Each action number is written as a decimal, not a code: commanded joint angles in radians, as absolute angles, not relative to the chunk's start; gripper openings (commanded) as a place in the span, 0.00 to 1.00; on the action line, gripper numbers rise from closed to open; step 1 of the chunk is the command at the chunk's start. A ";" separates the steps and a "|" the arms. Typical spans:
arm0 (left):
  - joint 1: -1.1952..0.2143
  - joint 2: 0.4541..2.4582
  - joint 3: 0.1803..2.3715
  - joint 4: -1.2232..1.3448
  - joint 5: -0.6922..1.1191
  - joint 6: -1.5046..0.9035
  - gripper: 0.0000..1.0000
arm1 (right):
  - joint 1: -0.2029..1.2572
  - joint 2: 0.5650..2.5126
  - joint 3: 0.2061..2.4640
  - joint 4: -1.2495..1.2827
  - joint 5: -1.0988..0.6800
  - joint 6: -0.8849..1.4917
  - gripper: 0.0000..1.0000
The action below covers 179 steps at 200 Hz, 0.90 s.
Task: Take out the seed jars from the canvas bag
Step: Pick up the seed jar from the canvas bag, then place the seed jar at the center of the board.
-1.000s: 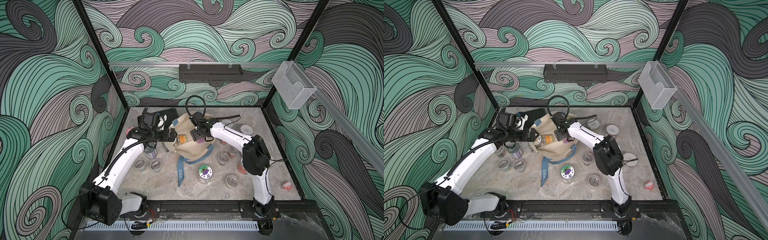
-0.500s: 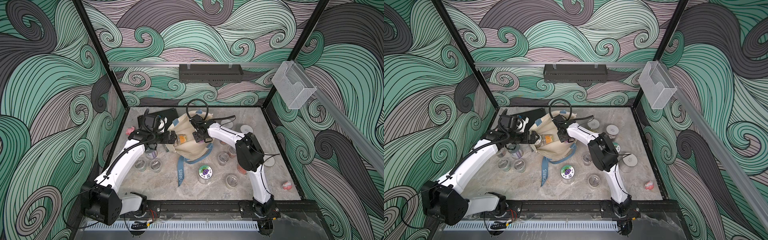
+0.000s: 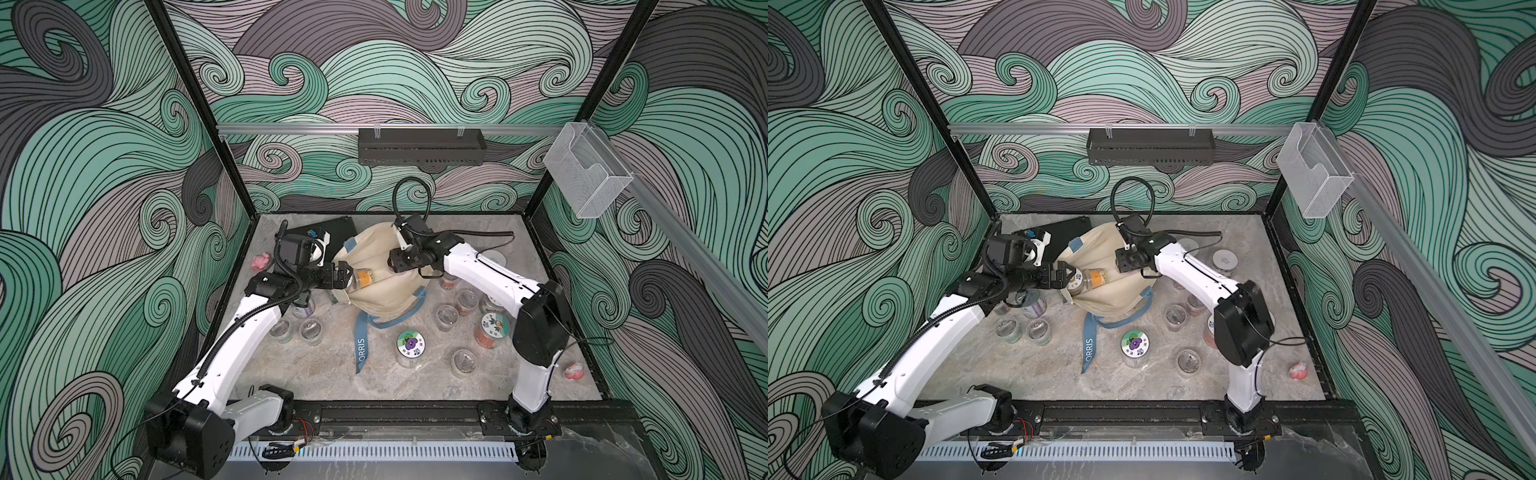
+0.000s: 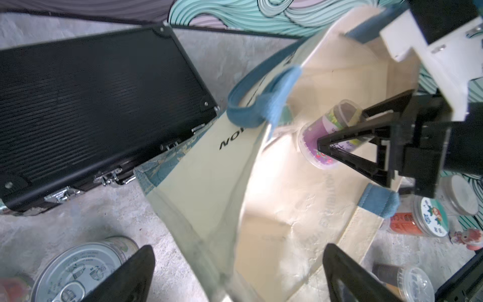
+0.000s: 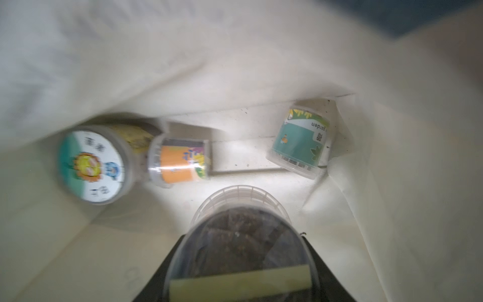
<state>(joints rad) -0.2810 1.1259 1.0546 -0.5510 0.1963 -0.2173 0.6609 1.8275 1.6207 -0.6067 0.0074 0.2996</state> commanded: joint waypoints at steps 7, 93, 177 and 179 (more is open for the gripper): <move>-0.307 1.055 1.049 -0.478 0.234 -0.218 0.99 | 0.598 1.720 1.527 -0.481 -0.264 0.470 0.52; -0.510 0.948 1.031 -0.338 0.299 -0.157 0.99 | 0.499 1.566 1.185 0.360 -0.816 1.206 0.52; -0.554 0.987 1.014 -0.279 0.254 -0.056 0.99 | 0.574 1.497 1.077 0.689 -0.852 1.489 0.52; -0.554 0.988 1.013 -0.277 0.254 -0.056 0.99 | 0.577 1.495 1.076 0.690 -0.851 1.490 0.52</move>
